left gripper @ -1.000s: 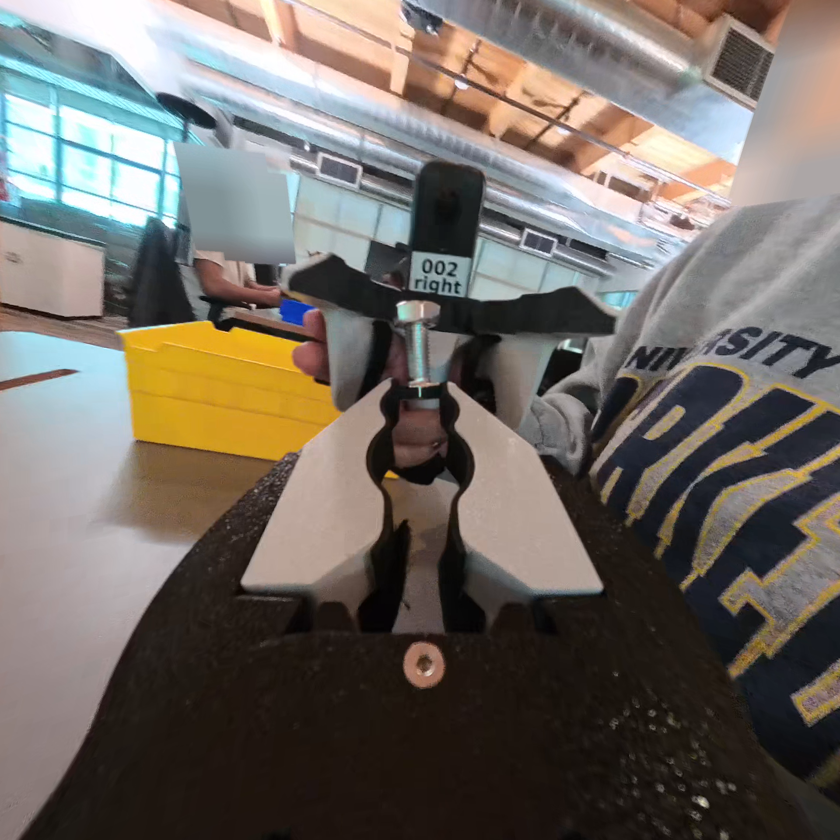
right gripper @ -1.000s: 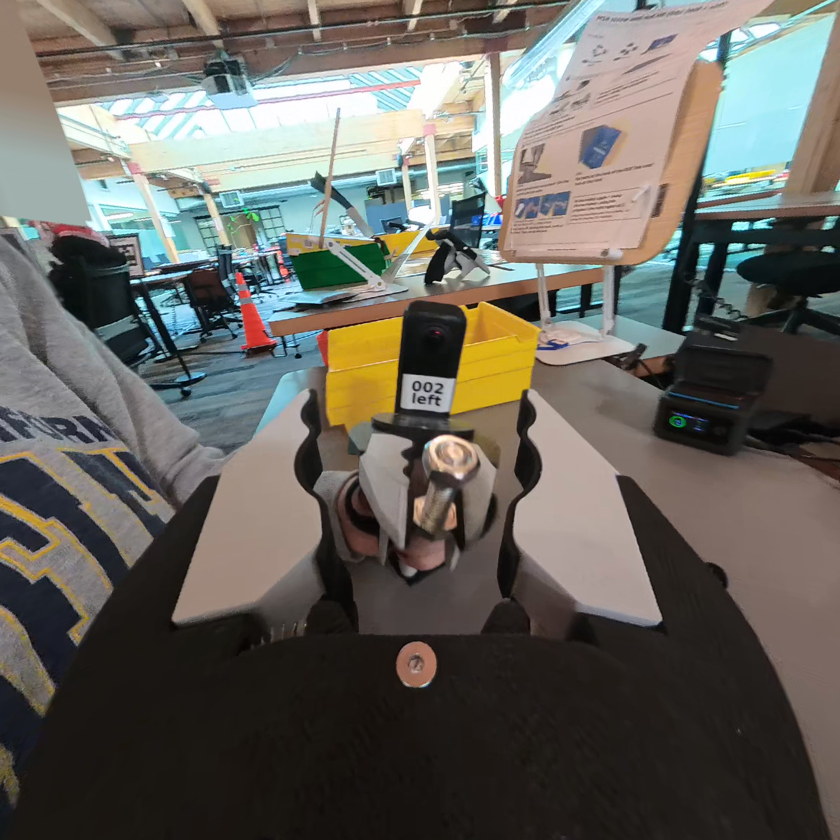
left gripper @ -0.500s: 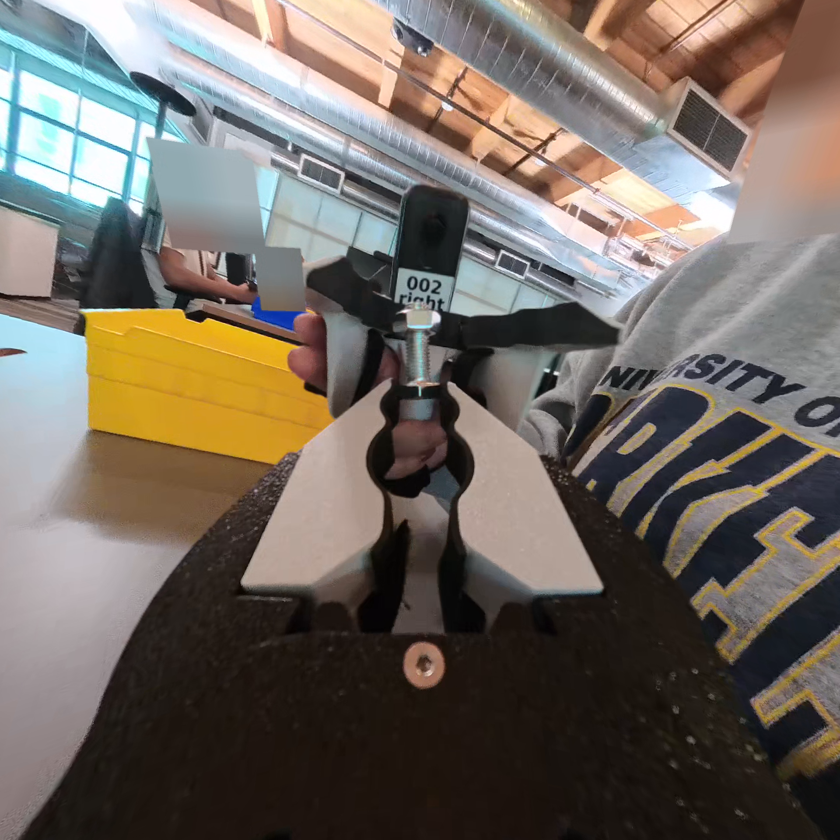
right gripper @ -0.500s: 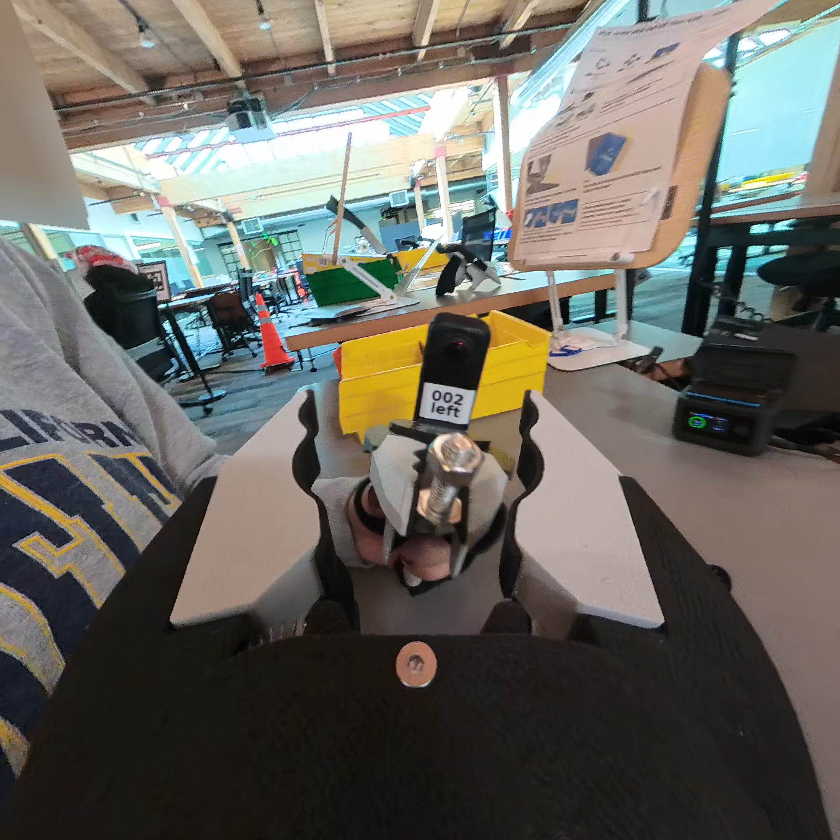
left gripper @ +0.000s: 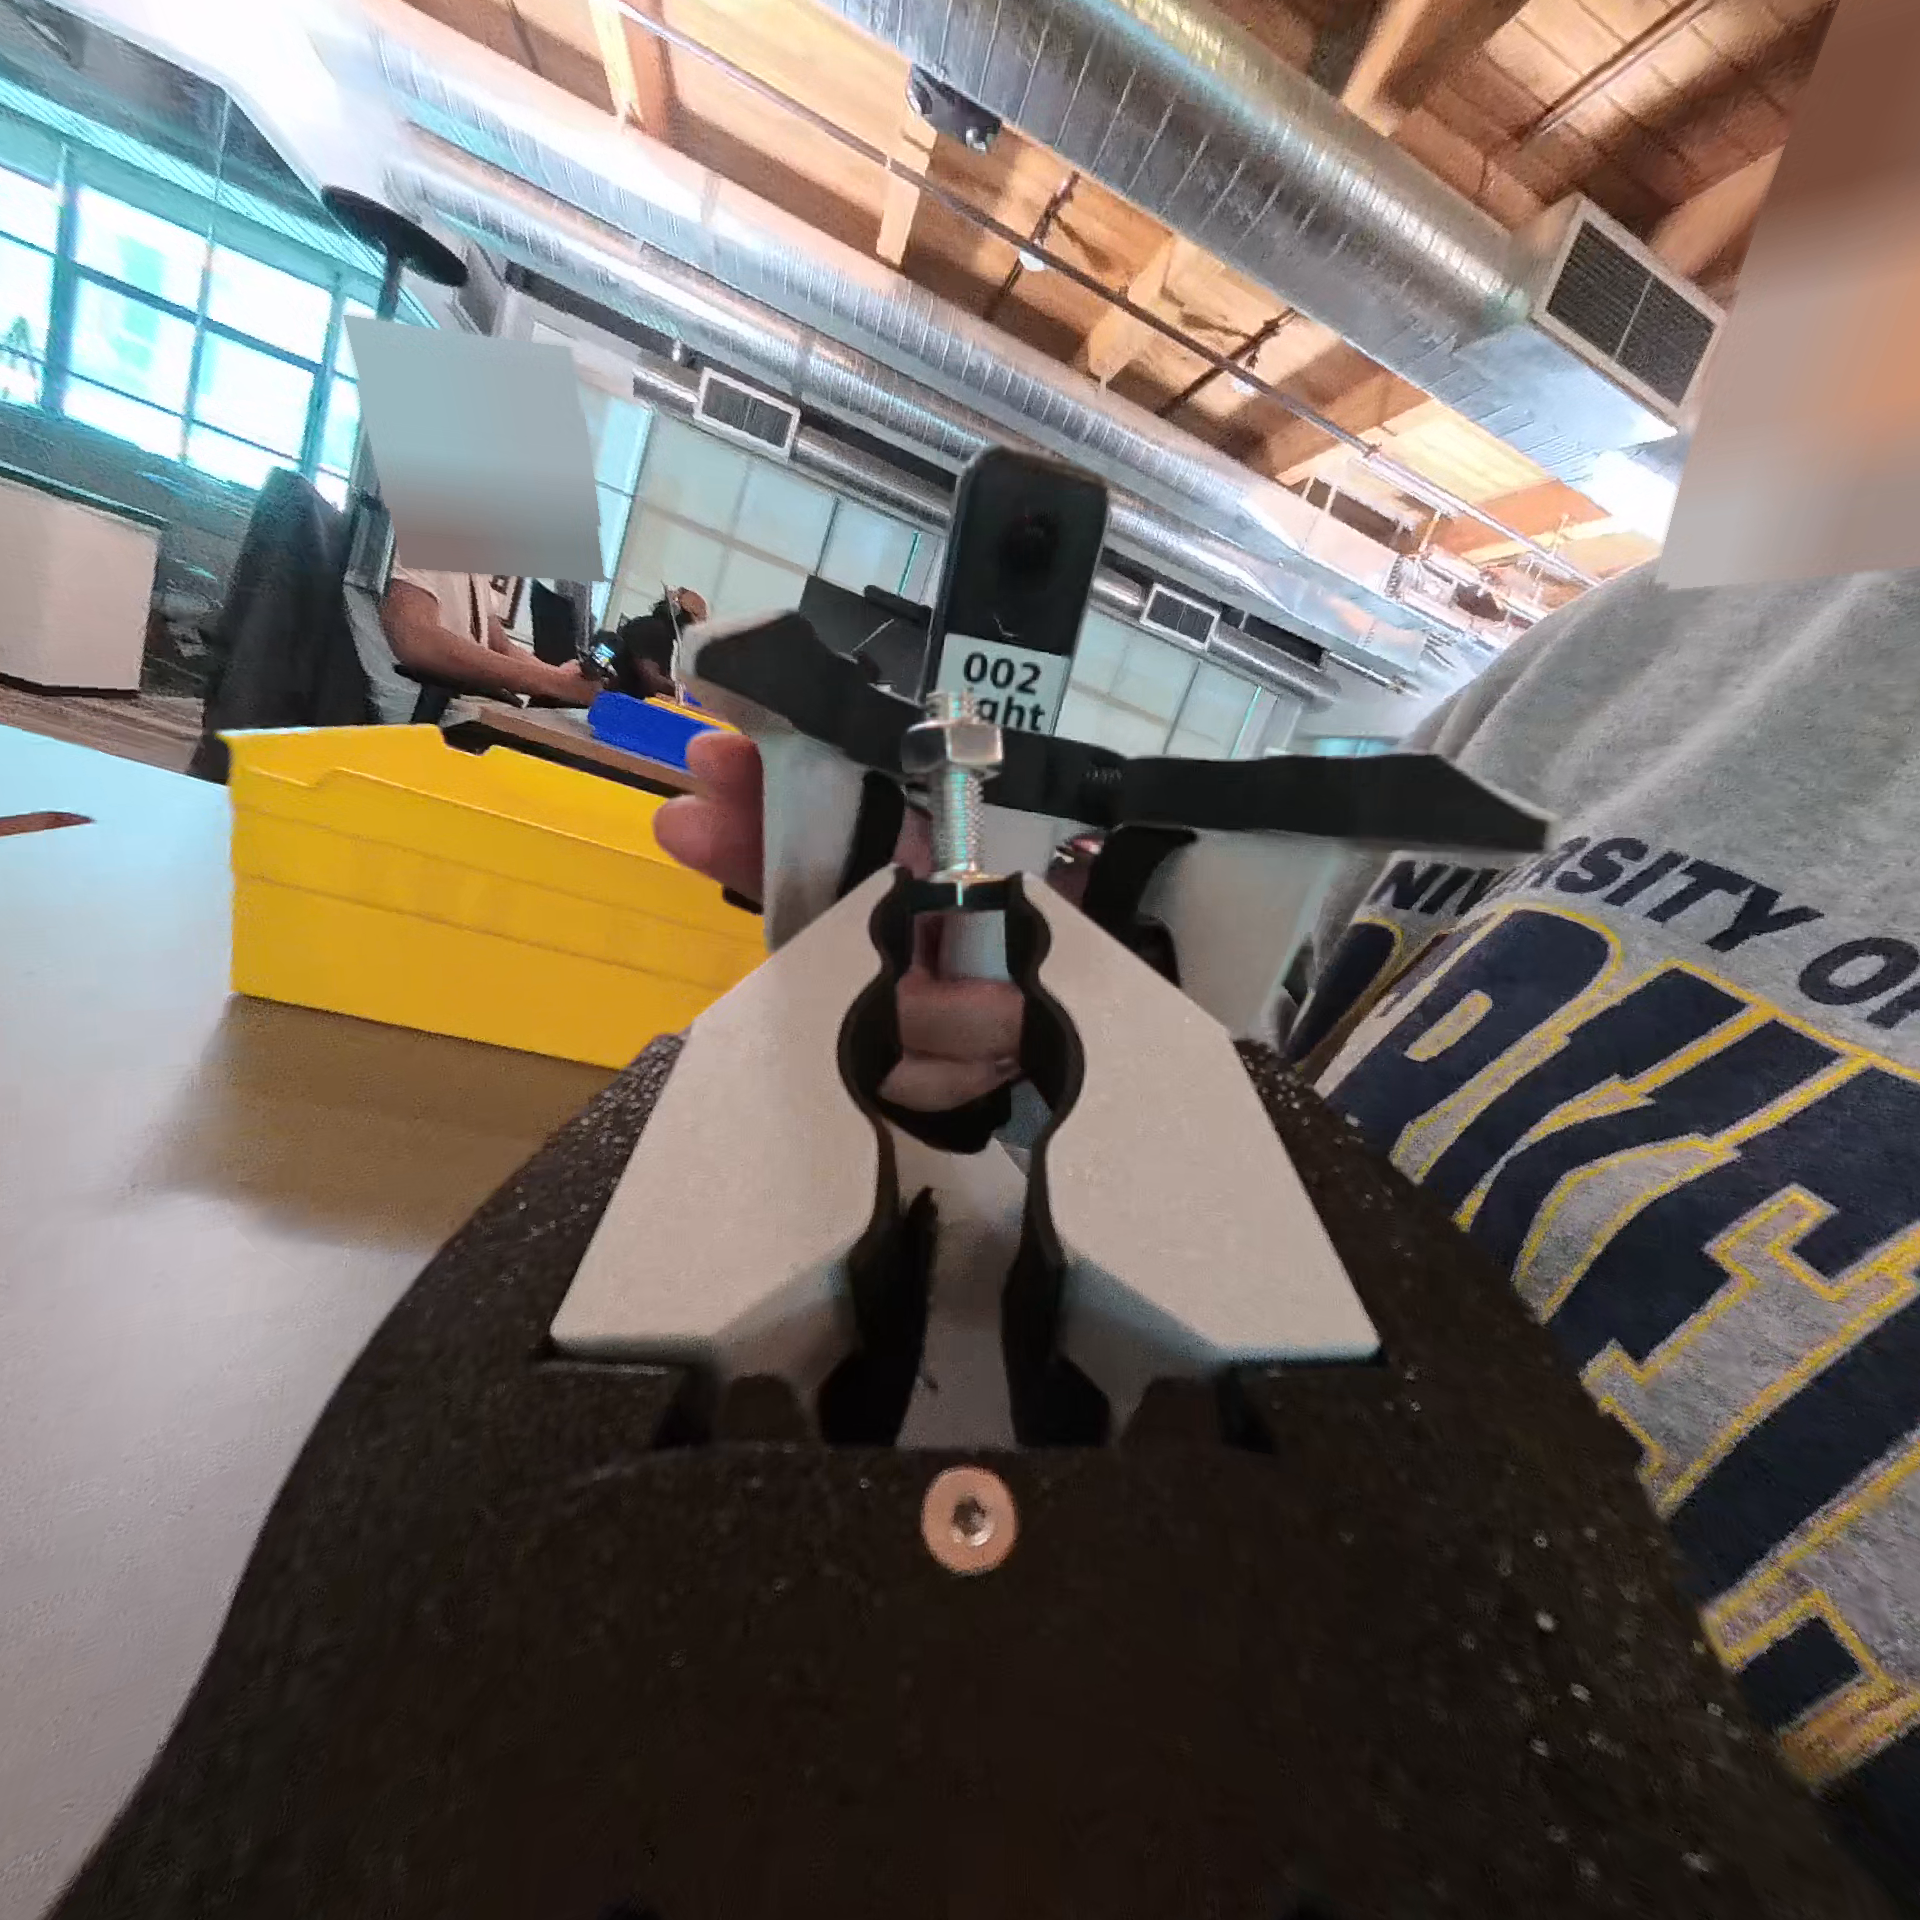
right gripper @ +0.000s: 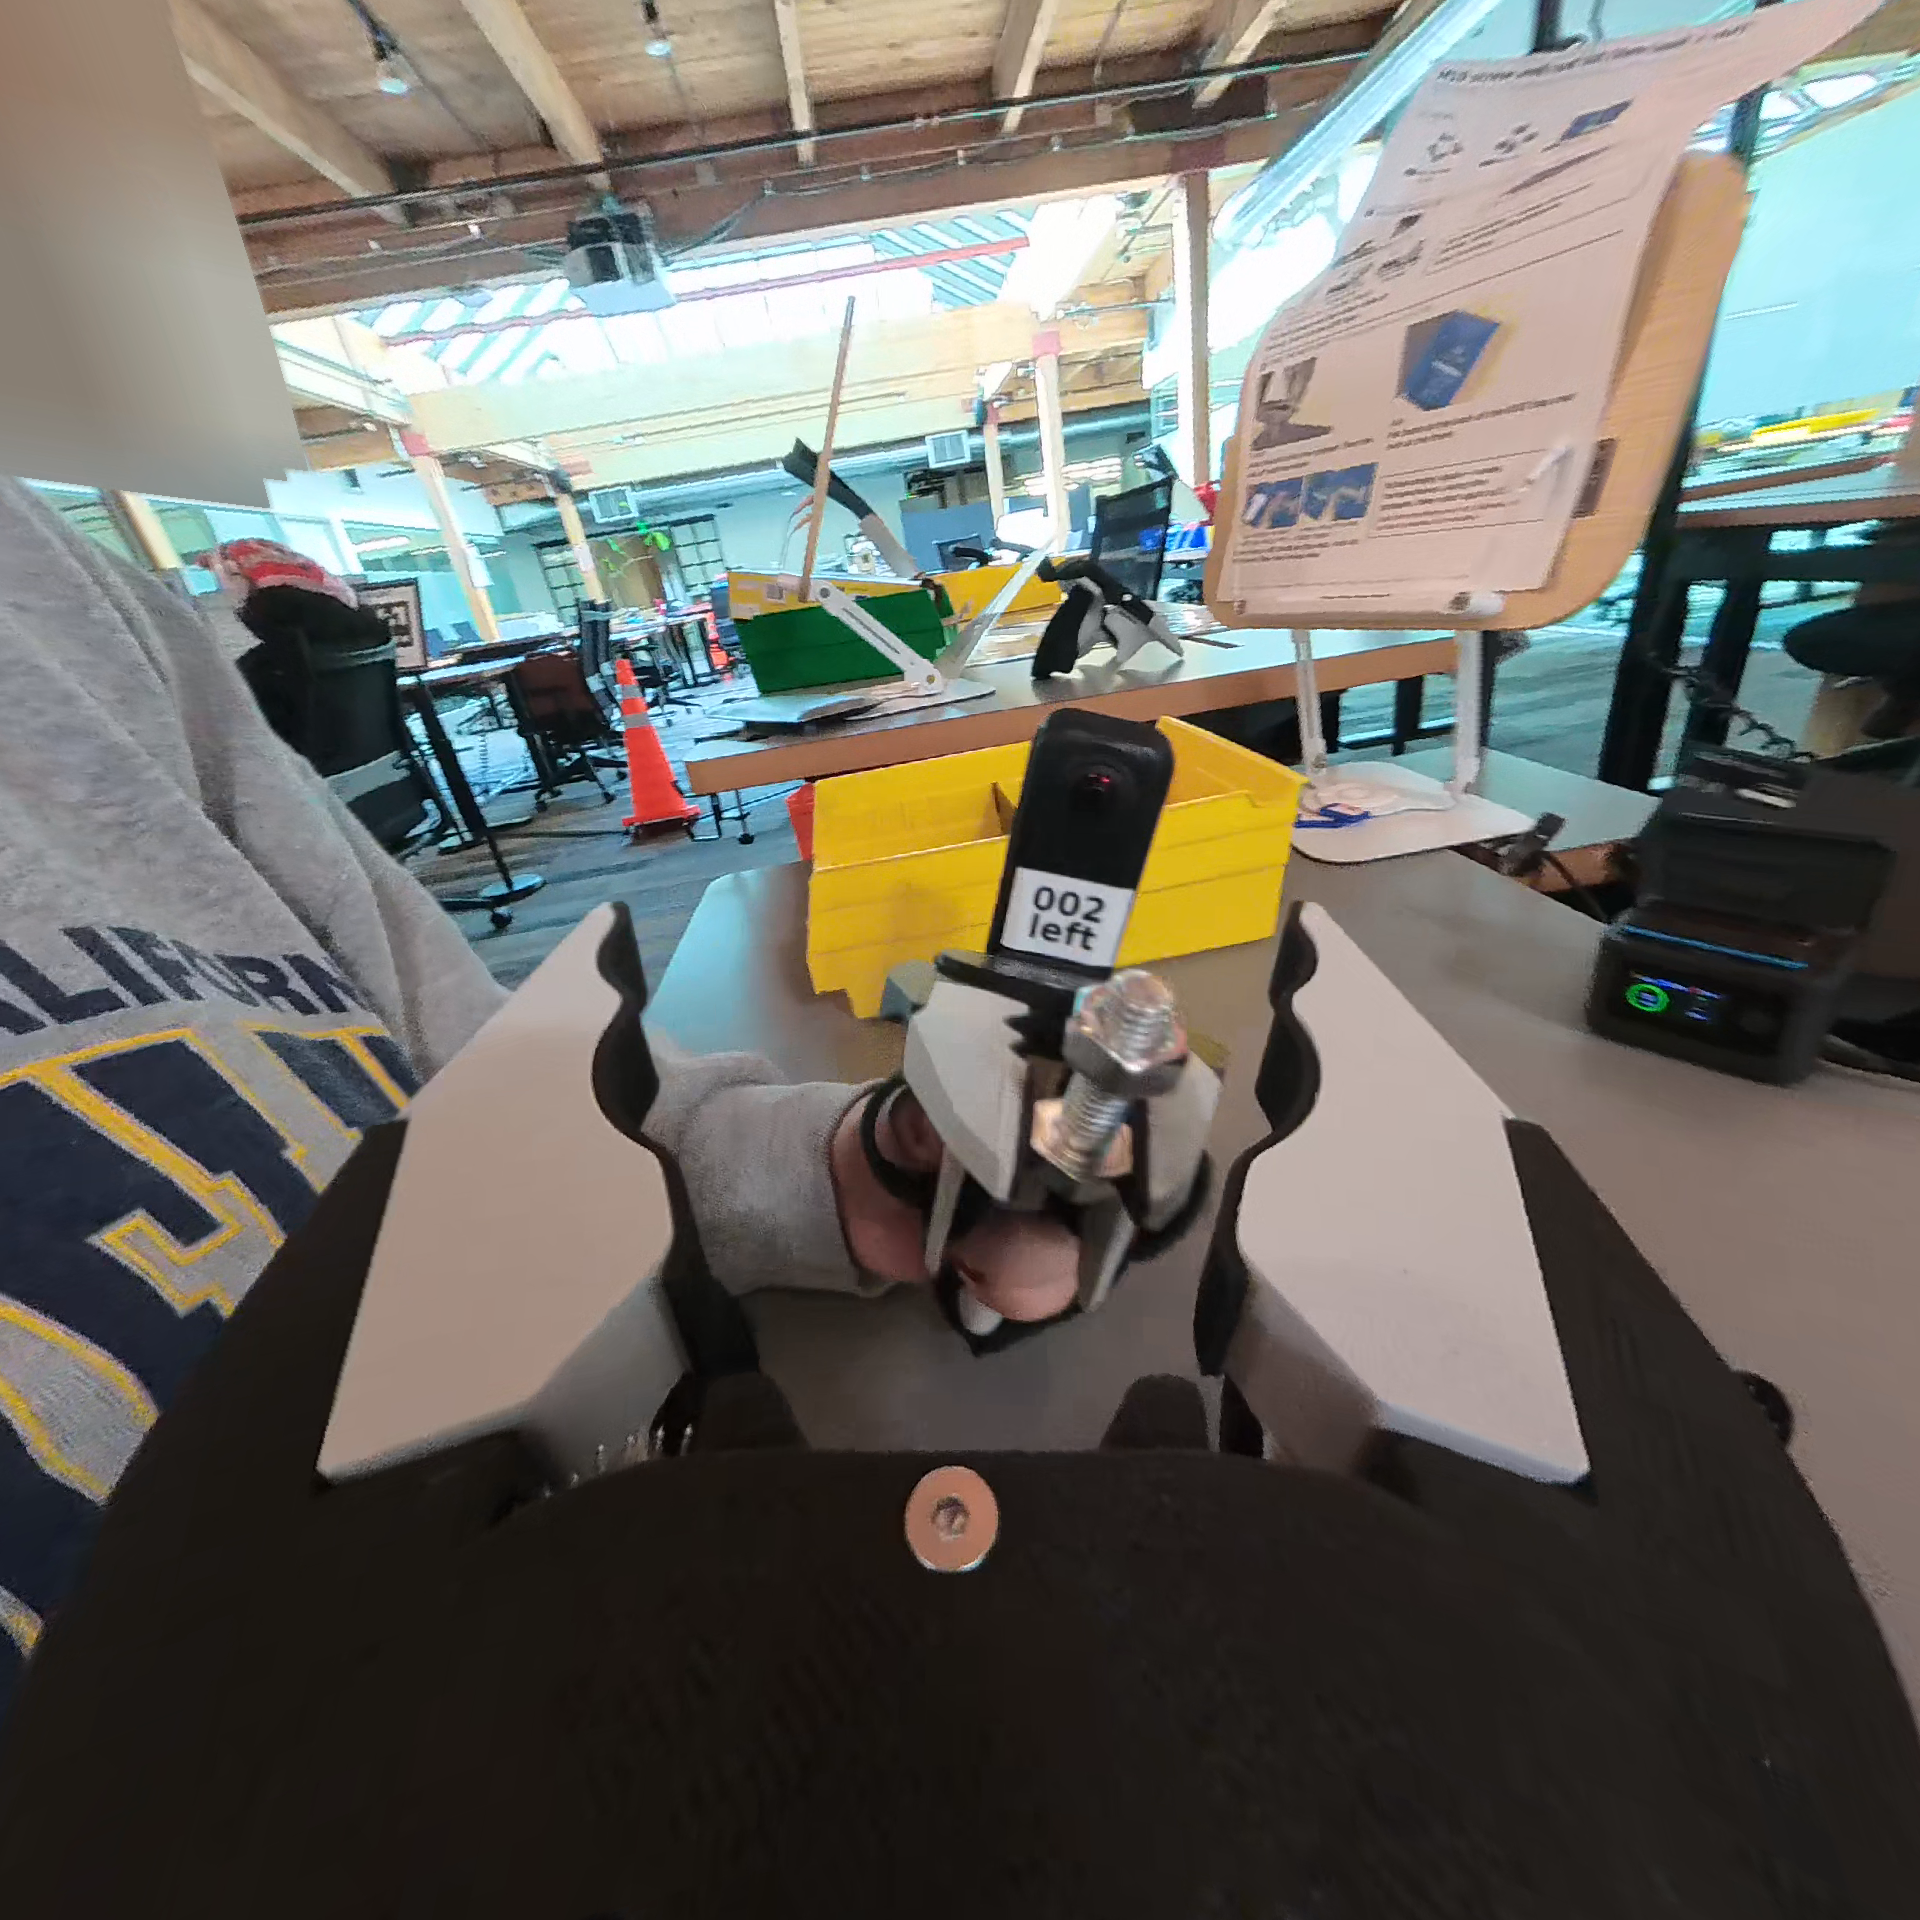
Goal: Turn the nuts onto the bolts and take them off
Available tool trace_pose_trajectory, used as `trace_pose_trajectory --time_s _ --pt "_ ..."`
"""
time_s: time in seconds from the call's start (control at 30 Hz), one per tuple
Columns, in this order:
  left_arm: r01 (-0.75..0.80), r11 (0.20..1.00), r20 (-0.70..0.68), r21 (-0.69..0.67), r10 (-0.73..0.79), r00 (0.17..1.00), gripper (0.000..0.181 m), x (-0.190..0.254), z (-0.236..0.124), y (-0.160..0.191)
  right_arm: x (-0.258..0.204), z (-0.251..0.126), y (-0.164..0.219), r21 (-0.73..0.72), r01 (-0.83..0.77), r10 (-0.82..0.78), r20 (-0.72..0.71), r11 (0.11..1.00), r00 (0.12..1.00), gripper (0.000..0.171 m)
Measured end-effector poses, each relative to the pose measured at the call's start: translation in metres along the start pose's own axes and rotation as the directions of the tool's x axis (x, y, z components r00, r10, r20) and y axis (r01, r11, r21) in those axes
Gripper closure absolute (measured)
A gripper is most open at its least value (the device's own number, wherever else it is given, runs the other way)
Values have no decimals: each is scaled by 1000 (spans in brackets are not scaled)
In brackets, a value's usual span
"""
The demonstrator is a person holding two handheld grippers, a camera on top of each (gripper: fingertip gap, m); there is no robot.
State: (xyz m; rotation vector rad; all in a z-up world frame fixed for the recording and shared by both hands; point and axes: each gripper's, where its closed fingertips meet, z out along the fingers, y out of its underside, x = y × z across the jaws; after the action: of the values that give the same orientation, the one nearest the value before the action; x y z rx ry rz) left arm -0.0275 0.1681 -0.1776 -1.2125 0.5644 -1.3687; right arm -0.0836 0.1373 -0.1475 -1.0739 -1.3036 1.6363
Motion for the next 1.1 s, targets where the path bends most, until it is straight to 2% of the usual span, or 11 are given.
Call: trace_pose_trajectory --time_s 0.13,0.2,0.27,0.5,0.6,0.67,0.73,0.8,0.97,1.03,1.1 --pt "-22 996 99 84 14 995 166 -16 -21 -17 -8 -1 2 2 4 -4 19 1000 1000 38" --pt "-28 987 182 159 -1 983 166 -28 -41 -32 -11 -8 2 2 4 -4 36 1000 999 42" --pt "-32 990 220 136 1 976 166 -35 -47 -29 -3 -11 1 12 -13 13 -7 1000 1000 33" --pt "-30 998 4 -48 30 1000 166 1 8 9 -7 4 7 -17 -10 10 25 1000 1000 20" --pt "-10 1000 55 17 9 998 166 -9 -2 -1 -16 4 8 -17 -16 17 51 1000 999 18" --pt "-18 995 127 103 5 992 166 -21 -23 -18 -20 -1 6 -5 -7 7 51 1000 999 12" --pt "-35 985 221 169 -4 975 166 -35 -45 -32 -22 -6 5 2 -23 22 66 1000 998 16" --pt "-37 982 215 185 -4 977 166 -34 -52 -37 -12 -6 4 11 -19 19 6 1000 1000 12" --pt "-11 1000 25 15 10 1000 166 -5 -11 -7 -3 8 4 12 -16 16 -19 1000 1000 11" --pt "-11 1000 26 -19 12 1000 166 -5 -1 2 -8 13 6 -1 -27 27 8 1000 1000 12" --pt "-5 1000 67 19 4 998 166 -13 -8 -2 -13 13 9 -6 -38 38 12 999 999 11"
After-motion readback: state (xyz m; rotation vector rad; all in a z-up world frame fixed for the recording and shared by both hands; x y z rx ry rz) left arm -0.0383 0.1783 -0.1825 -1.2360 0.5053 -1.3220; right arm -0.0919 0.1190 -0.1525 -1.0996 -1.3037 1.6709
